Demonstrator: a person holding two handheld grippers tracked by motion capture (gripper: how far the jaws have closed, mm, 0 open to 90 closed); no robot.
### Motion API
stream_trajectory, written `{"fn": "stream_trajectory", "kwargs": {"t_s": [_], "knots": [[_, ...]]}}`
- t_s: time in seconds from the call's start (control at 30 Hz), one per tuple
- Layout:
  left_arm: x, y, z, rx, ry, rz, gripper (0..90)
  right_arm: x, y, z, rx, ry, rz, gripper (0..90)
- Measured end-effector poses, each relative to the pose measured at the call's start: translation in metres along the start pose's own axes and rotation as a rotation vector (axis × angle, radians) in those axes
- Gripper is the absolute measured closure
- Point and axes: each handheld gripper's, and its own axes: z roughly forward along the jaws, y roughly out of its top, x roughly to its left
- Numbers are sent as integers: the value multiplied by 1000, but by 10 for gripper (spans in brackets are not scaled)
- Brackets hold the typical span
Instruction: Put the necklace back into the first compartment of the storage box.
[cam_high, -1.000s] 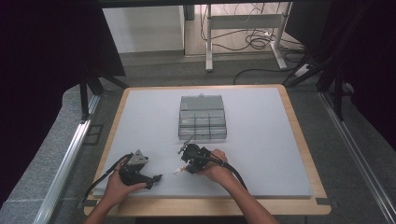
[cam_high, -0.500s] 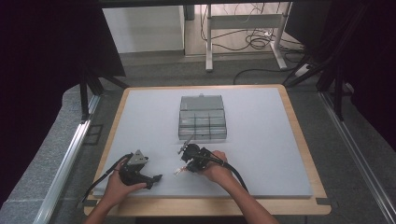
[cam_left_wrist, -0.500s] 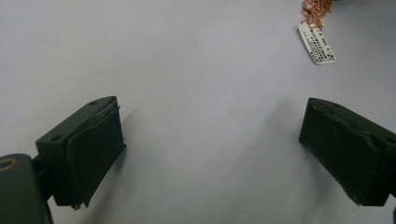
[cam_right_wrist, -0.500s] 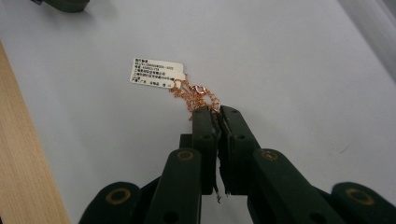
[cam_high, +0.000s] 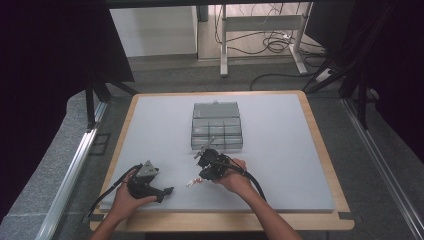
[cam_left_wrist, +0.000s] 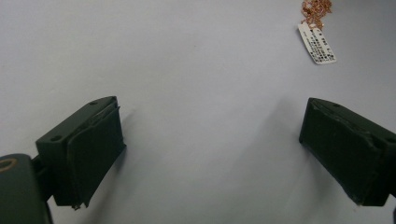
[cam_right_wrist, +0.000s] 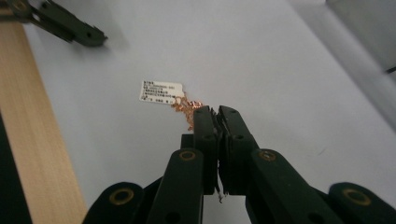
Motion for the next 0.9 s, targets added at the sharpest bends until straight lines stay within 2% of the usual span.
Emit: {"fn": "stream_trajectory", "kwargs": {"t_s": [0.5, 0.87, 0.9], "knots": [[0, 0, 0, 2, 0, 0, 61, -3, 15, -54, -152, -15, 14, 853], [0, 0, 0, 3, -1, 1, 61, -3, 31, -87, -229, -28, 5, 853], [0, 0, 0, 3, -2, 0, 61, -4, 35, -94, -242, -31, 4, 853]]}}
